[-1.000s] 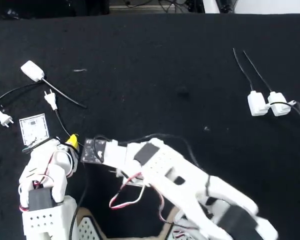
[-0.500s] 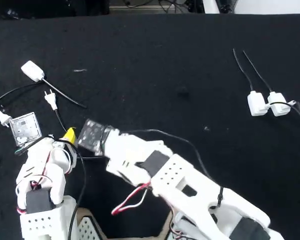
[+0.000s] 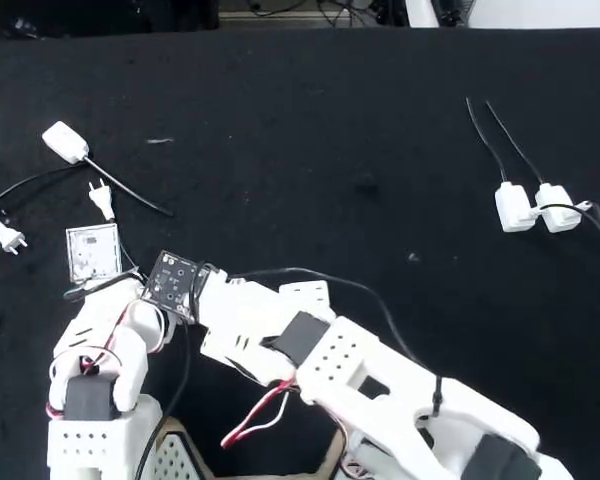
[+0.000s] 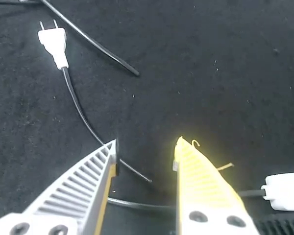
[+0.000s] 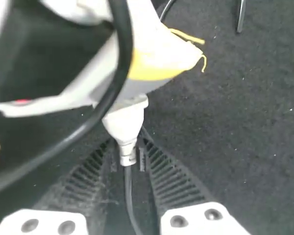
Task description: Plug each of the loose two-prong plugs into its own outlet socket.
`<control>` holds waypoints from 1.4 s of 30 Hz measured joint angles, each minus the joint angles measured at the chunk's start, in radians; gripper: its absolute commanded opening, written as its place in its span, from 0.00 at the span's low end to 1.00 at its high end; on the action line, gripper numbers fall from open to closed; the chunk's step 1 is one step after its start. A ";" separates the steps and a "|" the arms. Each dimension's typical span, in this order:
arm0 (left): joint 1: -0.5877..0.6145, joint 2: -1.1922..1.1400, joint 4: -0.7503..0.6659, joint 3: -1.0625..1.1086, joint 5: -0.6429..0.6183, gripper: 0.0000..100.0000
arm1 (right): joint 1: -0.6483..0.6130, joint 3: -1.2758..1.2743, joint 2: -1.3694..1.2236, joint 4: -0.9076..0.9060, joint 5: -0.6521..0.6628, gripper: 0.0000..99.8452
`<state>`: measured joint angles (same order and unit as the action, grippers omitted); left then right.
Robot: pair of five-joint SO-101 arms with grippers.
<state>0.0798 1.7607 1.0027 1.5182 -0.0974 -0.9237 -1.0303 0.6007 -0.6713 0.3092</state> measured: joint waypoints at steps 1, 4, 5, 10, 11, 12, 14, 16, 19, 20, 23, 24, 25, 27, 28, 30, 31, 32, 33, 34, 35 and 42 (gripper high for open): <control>0.000 0.005 -0.002 0.002 0.002 0.20 | 0.000 0.000 0.015 -0.003 0.000 0.01; 0.002 0.012 -0.003 0.002 0.002 0.20 | 0.002 -0.002 0.100 -0.048 0.000 0.01; 0.002 0.012 -0.003 0.002 0.002 0.20 | -0.002 -0.002 0.135 -0.063 -0.008 0.01; -0.002 0.012 -0.003 0.002 0.002 0.20 | -0.003 -0.025 0.299 -0.080 -0.038 0.01; 0.000 0.012 -0.003 0.003 0.002 0.20 | -0.003 -0.032 0.318 -0.080 -0.040 0.01; 0.000 0.012 -0.003 0.003 0.002 0.20 | -0.003 -0.038 0.333 -0.080 -0.041 0.01; 0.000 0.012 -0.003 0.003 0.002 0.20 | -0.003 -0.041 0.348 -0.080 -0.041 0.01; 0.000 0.012 -0.003 0.003 0.002 0.20 | -0.003 -0.041 0.348 -0.080 -0.041 0.01; 0.000 0.008 -0.003 0.003 0.002 0.20 | -0.003 -0.063 0.350 -0.080 -0.041 0.01; 0.000 0.002 -0.003 0.003 0.002 0.20 | -0.003 -0.068 0.350 -0.078 -0.041 0.01; 0.000 0.003 -0.003 0.003 0.002 0.20 | -0.003 -0.072 0.350 -0.071 -0.041 0.01; 0.000 0.003 -0.003 0.003 0.002 0.20 | -0.003 -0.072 0.350 -0.071 -0.041 0.01; 0.000 0.003 -0.003 0.003 0.002 0.20 | -0.003 -0.072 0.350 -0.071 -0.041 0.01; 0.000 0.003 -0.003 0.003 0.002 0.20 | -0.003 -0.072 0.350 -0.071 -0.041 0.01; 0.000 0.005 -0.003 0.006 0.002 0.20 | -0.003 -0.072 0.350 -0.071 -0.041 0.01; 0.000 0.012 -0.003 0.023 0.002 0.20 | -0.003 -0.072 0.350 -0.071 -0.041 0.01; -0.002 0.011 -0.003 0.026 0.002 0.20 | -0.003 -0.072 0.350 -0.071 -0.041 0.01; -0.003 0.012 -0.003 0.028 0.002 0.20 | -0.003 -0.072 0.350 -0.071 -0.041 0.01; -0.003 0.012 -0.003 0.028 0.002 0.20 | -0.003 -0.072 0.350 -0.071 -0.041 0.01; -0.003 0.012 -0.003 0.028 0.002 0.20 | -0.003 -0.072 0.350 -0.071 -0.041 0.01; -0.003 0.012 -0.003 0.028 0.002 0.20 | -0.003 -0.072 0.350 -0.071 -0.041 0.01; -0.003 0.012 -0.003 0.028 0.002 0.20 | -0.003 -0.072 0.350 -0.071 -0.041 0.01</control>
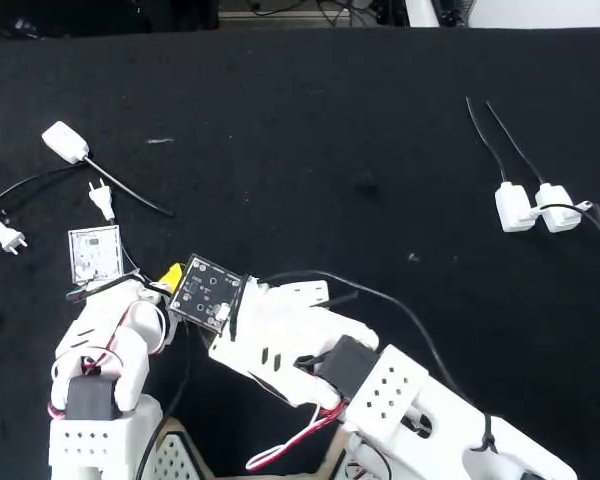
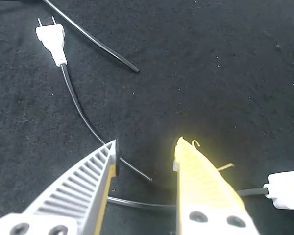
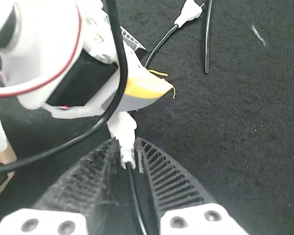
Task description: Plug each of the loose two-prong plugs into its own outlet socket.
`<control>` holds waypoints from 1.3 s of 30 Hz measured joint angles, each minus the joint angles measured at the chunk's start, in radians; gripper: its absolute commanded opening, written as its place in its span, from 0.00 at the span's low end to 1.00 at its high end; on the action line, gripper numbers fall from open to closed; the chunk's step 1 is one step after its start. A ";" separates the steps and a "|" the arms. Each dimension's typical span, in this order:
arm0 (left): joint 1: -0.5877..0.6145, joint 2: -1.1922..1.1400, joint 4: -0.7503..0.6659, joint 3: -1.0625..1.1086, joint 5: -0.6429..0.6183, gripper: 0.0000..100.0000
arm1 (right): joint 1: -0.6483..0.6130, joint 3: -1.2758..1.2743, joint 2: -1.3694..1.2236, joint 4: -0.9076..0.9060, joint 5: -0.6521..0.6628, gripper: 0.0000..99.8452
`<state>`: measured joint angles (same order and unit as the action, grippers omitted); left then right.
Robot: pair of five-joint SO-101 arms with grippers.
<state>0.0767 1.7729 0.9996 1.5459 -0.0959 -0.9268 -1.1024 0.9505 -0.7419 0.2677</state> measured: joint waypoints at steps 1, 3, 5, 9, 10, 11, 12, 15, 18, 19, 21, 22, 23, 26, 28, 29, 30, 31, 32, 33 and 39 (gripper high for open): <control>0.000 0.000 0.000 0.000 0.000 0.20 | 0.000 0.000 0.000 0.000 0.000 0.01; 0.000 0.000 0.000 0.000 0.000 0.20 | 0.000 0.000 0.000 -0.015 0.000 0.01; 0.009 -0.009 0.000 0.000 0.000 0.20 | 0.025 0.015 0.000 -0.057 0.000 0.01; 0.064 -0.014 0.000 0.000 0.002 0.20 | 0.135 0.083 0.011 -0.172 0.000 0.01; 0.071 -0.014 0.000 0.000 0.002 0.20 | 0.160 0.101 0.014 -0.198 0.000 0.01; 0.072 -0.014 0.000 0.000 0.002 0.20 | 0.176 0.118 0.015 -0.227 0.000 0.01; 0.072 -0.014 0.000 0.000 0.002 0.20 | 0.187 0.135 0.015 -0.252 0.000 0.01; 0.069 -0.014 0.000 0.000 0.002 0.20 | 0.216 0.190 0.015 -0.336 0.000 0.01; 0.069 -0.014 0.000 0.000 0.002 0.20 | 0.256 0.276 -0.054 -0.439 0.000 0.01; 0.069 -0.014 0.000 0.000 0.002 0.20 | 0.270 0.313 -0.092 -0.471 0.000 0.01; 0.069 -0.014 0.000 0.000 0.002 0.20 | 0.290 0.390 -0.189 -0.531 0.000 0.01; 0.069 -0.014 0.000 0.000 0.002 0.20 | 0.290 0.425 -0.238 -0.552 0.000 0.01; 0.069 -0.014 0.000 0.000 0.002 0.20 | 0.288 0.456 -0.290 -0.566 0.000 0.01; 0.069 -0.014 0.000 0.000 0.002 0.20 | 0.229 0.523 -0.413 -0.575 0.000 0.01; 0.069 -0.014 0.000 0.000 0.002 0.20 | 0.160 0.545 -0.440 -0.575 0.000 0.01; 0.069 -0.014 0.000 0.000 0.002 0.20 | 0.124 0.548 -0.445 -0.569 0.000 0.01; 0.069 -0.014 0.000 0.000 0.002 0.20 | 0.100 0.548 -0.450 -0.559 0.000 0.01; 0.069 -0.014 0.000 0.000 0.002 0.20 | 0.081 0.548 -0.454 -0.546 0.000 0.01; 0.069 -0.014 0.000 0.000 0.002 0.20 | 0.075 0.548 -0.456 -0.534 0.000 0.01; 0.069 -0.014 0.000 0.000 0.002 0.20 | 0.071 0.548 -0.456 -0.522 -0.002 0.01; 0.069 -0.014 -0.026 0.000 0.002 0.20 | 0.066 0.548 -0.456 -0.500 -0.038 0.01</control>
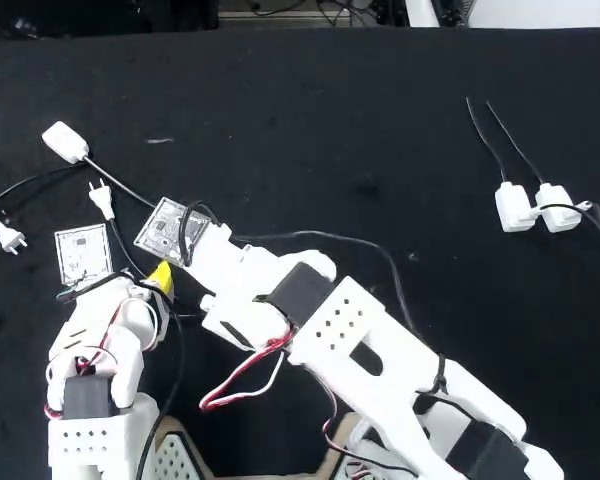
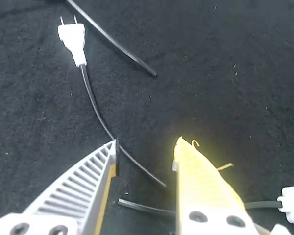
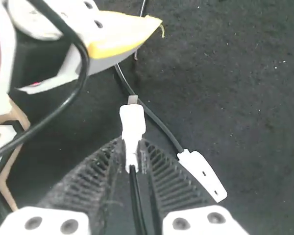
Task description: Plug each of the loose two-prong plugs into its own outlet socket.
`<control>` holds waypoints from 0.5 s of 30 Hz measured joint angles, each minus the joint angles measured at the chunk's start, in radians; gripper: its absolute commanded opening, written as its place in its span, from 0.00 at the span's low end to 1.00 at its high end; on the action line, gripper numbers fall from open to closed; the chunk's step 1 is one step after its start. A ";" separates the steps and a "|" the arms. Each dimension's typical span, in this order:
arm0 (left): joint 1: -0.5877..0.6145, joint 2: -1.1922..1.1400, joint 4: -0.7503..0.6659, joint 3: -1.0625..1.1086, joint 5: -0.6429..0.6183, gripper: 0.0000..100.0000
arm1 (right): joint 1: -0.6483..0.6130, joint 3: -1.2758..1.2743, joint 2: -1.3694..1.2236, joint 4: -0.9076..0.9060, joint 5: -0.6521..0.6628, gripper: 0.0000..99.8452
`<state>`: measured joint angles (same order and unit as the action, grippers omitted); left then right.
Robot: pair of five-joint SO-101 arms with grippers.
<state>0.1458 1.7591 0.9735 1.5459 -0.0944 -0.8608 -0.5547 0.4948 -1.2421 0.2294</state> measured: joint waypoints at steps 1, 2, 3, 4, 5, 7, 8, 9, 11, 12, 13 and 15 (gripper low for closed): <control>0.000 0.000 -0.002 0.000 0.000 0.20 | 0.000 0.000 0.000 0.000 -0.003 0.01; 0.000 0.000 -0.002 0.000 0.000 0.20 | 0.000 0.000 0.000 0.000 -0.003 0.01; 0.000 0.000 -0.002 0.000 0.000 0.20 | 0.000 0.000 0.000 0.000 -0.003 0.01; 0.000 0.000 -0.002 0.000 0.000 0.20 | 0.000 0.000 0.000 0.000 -0.003 0.01; 0.000 0.000 -0.002 0.000 0.000 0.20 | 0.005 0.000 0.000 0.000 -0.003 0.01; 0.000 0.000 -0.002 0.000 0.000 0.20 | 0.043 0.000 0.000 -0.003 -0.003 0.01; 0.000 0.000 -0.002 0.000 0.000 0.20 | 0.069 0.000 0.000 -0.017 -0.003 0.01; 0.000 0.000 -0.002 0.000 0.000 0.20 | 0.098 0.000 0.000 -0.037 -0.003 0.01; 0.000 0.000 -0.002 0.000 0.000 0.20 | 0.158 0.000 -0.020 -0.087 0.014 0.01; 0.000 0.000 -0.002 0.000 0.000 0.20 | 0.180 0.000 -0.038 -0.114 0.032 0.01; 0.000 0.000 -0.002 0.000 0.000 0.20 | 0.198 -0.002 -0.058 -0.130 0.049 0.01; 0.000 0.000 -0.002 0.000 0.000 0.20 | 0.221 -0.032 -0.089 -0.137 0.075 0.01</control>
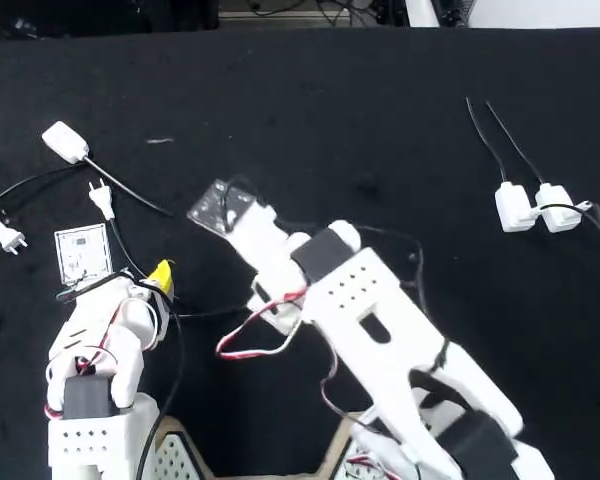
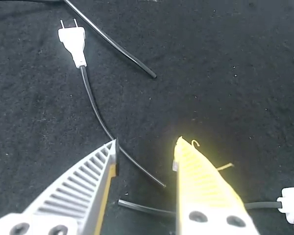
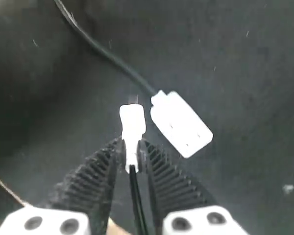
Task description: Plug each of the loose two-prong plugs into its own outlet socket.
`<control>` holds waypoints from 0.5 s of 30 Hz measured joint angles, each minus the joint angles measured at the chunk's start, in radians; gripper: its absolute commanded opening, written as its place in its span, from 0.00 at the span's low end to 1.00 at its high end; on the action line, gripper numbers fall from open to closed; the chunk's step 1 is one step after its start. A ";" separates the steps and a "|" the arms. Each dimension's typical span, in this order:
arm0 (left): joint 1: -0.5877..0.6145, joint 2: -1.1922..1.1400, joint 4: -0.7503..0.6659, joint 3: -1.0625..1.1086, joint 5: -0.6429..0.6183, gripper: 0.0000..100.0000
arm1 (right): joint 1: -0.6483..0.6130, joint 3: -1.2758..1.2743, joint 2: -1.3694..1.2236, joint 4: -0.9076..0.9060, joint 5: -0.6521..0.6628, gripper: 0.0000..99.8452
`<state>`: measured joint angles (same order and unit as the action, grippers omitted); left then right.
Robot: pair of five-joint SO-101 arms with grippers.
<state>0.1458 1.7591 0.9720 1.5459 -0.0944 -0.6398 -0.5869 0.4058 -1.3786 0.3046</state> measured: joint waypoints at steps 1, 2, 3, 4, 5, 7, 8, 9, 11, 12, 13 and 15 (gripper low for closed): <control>0.000 0.000 0.000 0.000 0.000 0.20 | 0.009 -0.026 -0.009 0.000 0.008 0.01; 0.000 0.000 0.000 0.000 0.000 0.20 | 0.021 -0.057 -0.011 0.000 0.014 0.01; 0.000 0.000 0.000 0.000 0.000 0.20 | 0.040 -0.086 -0.011 0.002 0.023 0.01; 0.005 0.000 0.000 0.000 0.000 0.20 | 0.061 -0.110 -0.011 0.002 0.038 0.01; 0.011 0.000 0.000 0.000 0.000 0.20 | 0.091 -0.135 -0.011 0.002 0.055 0.01; 0.009 0.000 0.000 0.000 0.000 0.20 | 0.158 -0.157 -0.009 -0.002 0.080 0.01; 0.008 0.000 0.000 0.000 0.000 0.20 | 0.199 -0.157 -0.009 -0.009 0.086 0.01; 0.008 0.000 0.000 0.000 0.000 0.20 | 0.236 -0.157 -0.009 -0.023 0.091 0.01; 0.011 0.000 0.000 0.000 0.000 0.20 | 0.313 -0.157 -0.009 -0.046 0.092 0.01; 0.011 0.000 0.000 0.000 0.000 0.20 | 0.351 -0.157 -0.009 -0.055 0.092 0.01; 0.009 0.000 0.000 0.000 0.000 0.20 | 0.384 -0.157 -0.009 -0.060 0.092 0.01; 0.008 0.000 0.000 0.000 0.000 0.20 | 0.436 -0.157 -0.023 -0.064 0.092 0.01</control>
<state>0.1534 1.7591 0.9720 1.5459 -0.0944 -0.2041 -0.7434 0.3828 -1.4431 0.3966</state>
